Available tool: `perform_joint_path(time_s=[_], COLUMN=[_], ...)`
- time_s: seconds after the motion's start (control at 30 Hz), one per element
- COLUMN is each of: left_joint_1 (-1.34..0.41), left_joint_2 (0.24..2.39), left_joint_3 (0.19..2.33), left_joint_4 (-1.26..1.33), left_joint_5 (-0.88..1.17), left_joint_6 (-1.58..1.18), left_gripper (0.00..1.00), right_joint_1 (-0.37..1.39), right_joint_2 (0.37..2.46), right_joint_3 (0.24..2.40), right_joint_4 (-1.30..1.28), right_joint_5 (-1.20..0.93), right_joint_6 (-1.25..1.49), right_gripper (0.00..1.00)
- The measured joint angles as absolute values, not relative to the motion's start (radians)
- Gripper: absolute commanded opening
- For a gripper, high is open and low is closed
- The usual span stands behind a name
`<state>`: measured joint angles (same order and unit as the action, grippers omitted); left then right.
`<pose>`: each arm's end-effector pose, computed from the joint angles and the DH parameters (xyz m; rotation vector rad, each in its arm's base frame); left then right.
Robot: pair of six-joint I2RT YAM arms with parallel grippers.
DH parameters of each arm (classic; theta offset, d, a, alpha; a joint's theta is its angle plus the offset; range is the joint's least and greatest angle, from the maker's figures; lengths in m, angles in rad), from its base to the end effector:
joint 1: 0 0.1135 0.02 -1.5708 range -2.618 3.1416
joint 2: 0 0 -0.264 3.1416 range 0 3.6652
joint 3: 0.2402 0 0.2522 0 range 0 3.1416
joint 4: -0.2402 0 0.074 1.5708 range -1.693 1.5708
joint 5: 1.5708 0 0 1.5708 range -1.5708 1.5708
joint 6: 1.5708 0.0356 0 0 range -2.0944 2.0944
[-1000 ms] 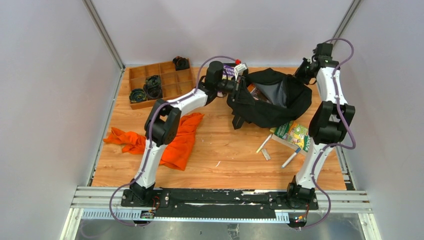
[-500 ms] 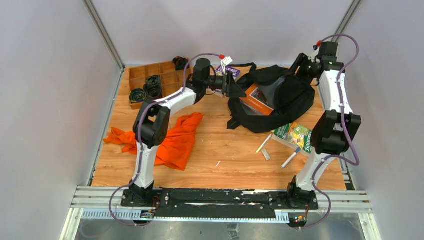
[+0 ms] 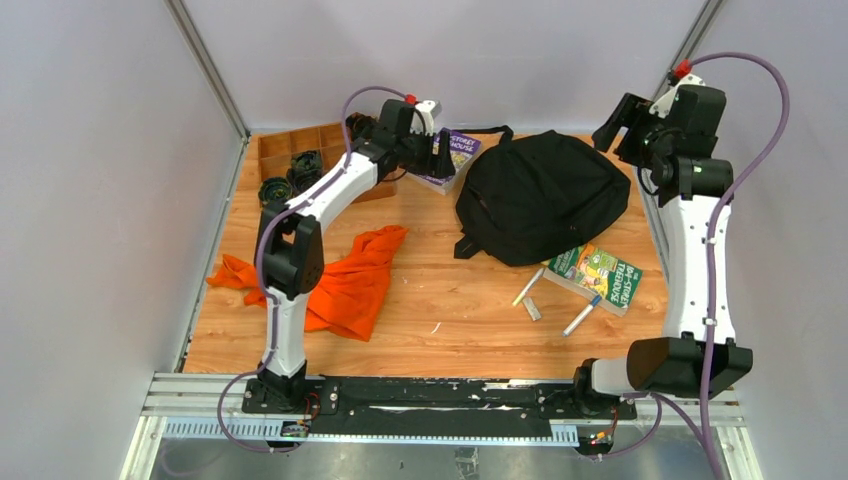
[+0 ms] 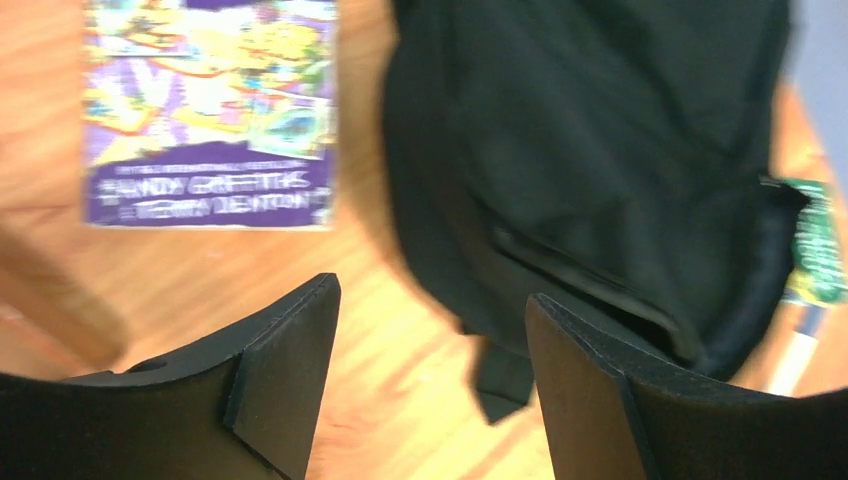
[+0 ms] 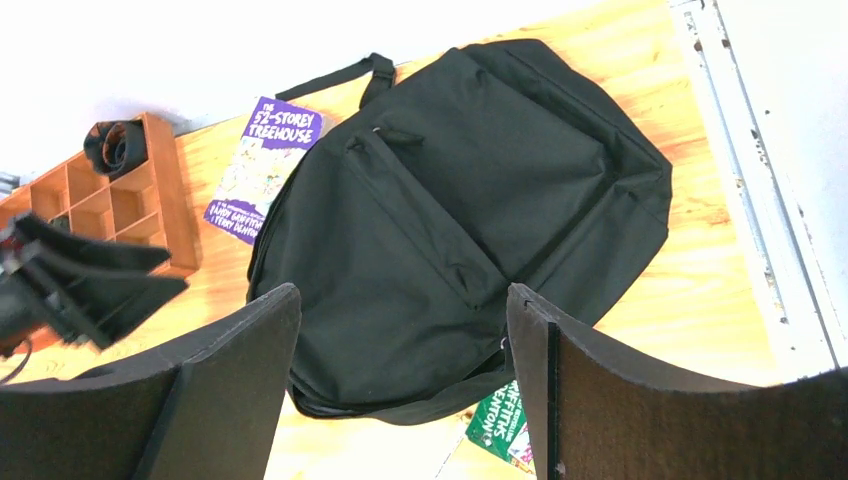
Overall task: Pack the student bag
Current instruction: Place the book in the student bag.
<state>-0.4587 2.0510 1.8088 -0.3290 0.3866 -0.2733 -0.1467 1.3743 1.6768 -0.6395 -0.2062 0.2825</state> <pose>0.4282 -0.2264 0.2893 0.4379 2.1694 -0.8323 0.2851 -0.0348 0.4667 0.2692 1.8917 0.2884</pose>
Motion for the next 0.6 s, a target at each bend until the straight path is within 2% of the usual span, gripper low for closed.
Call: perform_joint_path(time_s=[0.23,0.4,0.6], left_joint_1=[-0.459,-0.469,-0.532], left_joint_2=[2.244,2.385,2.428], left_joint_3=[1.984,2.083,2.087], left_joint_4=[-0.413,-0.41,-0.395], left_joint_5=[0.145,0.106,0.047], left_joint_6=[-0.099,0.008,0.096], left_gripper=[0.75,0.75,0.75], right_joint_1=[-0.088,-0.058,-0.019], right_joint_2=[1.343,1.357,1.369], right_joint_3=[1.568,1.56,1.56], right_joint_4=[-0.634,-0.636,-0.637], right_joint_5=[-0.228,-0.29,-0.319], right_joint_6=[0.283,0.283,0.282], right_gripper=[0.79,0.79,0.79])
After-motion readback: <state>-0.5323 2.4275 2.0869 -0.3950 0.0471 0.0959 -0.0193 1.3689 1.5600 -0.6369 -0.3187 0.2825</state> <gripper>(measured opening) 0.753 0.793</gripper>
